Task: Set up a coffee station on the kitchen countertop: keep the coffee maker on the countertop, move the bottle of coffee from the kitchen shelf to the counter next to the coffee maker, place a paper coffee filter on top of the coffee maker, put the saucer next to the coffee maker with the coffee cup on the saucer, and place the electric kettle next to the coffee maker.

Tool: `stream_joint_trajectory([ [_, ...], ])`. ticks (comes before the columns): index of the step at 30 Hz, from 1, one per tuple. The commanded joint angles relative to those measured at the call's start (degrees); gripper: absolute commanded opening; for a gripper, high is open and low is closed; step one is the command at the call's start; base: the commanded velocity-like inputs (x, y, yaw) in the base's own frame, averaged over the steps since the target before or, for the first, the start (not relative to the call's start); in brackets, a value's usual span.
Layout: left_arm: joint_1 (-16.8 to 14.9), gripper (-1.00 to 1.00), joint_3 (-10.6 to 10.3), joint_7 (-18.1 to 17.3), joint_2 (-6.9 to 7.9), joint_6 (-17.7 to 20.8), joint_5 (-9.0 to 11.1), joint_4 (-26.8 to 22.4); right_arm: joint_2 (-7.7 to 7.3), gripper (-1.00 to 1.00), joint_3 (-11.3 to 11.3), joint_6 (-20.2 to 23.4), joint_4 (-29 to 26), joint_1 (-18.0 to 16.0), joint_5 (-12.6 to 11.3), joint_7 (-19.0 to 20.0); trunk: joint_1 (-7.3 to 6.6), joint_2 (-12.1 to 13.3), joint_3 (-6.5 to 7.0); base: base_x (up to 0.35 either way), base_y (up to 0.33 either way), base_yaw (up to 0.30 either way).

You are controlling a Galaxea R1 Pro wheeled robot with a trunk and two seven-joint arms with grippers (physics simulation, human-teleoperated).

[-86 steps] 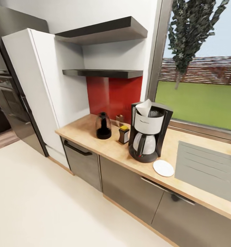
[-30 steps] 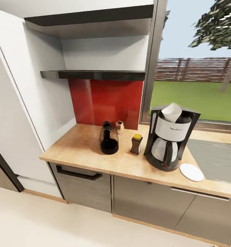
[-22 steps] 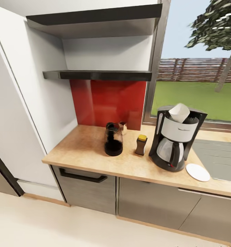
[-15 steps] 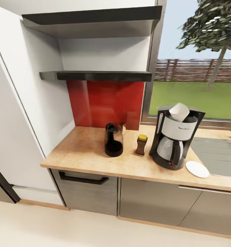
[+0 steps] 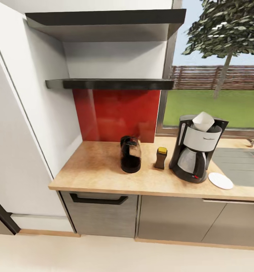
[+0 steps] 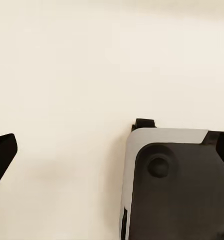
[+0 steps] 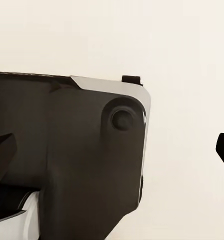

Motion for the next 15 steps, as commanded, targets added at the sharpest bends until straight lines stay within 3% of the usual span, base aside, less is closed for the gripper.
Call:
stream_joint_trajectory([
  [1,-0.05,1.00,-0.15,-0.16,0.02,-0.16,0.59,0.06,-0.01,1.00,-0.48,-0.15,0.00,-0.03,0.41,0.18,0.03,-0.12,-0.12,0.000,0.334,-0.005],
  [11,-0.05,1.00,-0.29,-0.16,-0.02,-0.16,0.59,0.06,-0.08,1.00,-0.91,-0.12,-0.08,-0.03,0.03,0.12,0.03,-0.12,-0.12,0.000,0.334,-0.007],
  [15,-0.05,1.00,-0.29,-0.16,0.01,-0.22,0.59,0.06,-0.09,1.00,-0.92,-0.09,-0.09,-0.03,-0.01,0.16,0.03,-0.12,-0.05,0.000,0.334,-0.196],
])
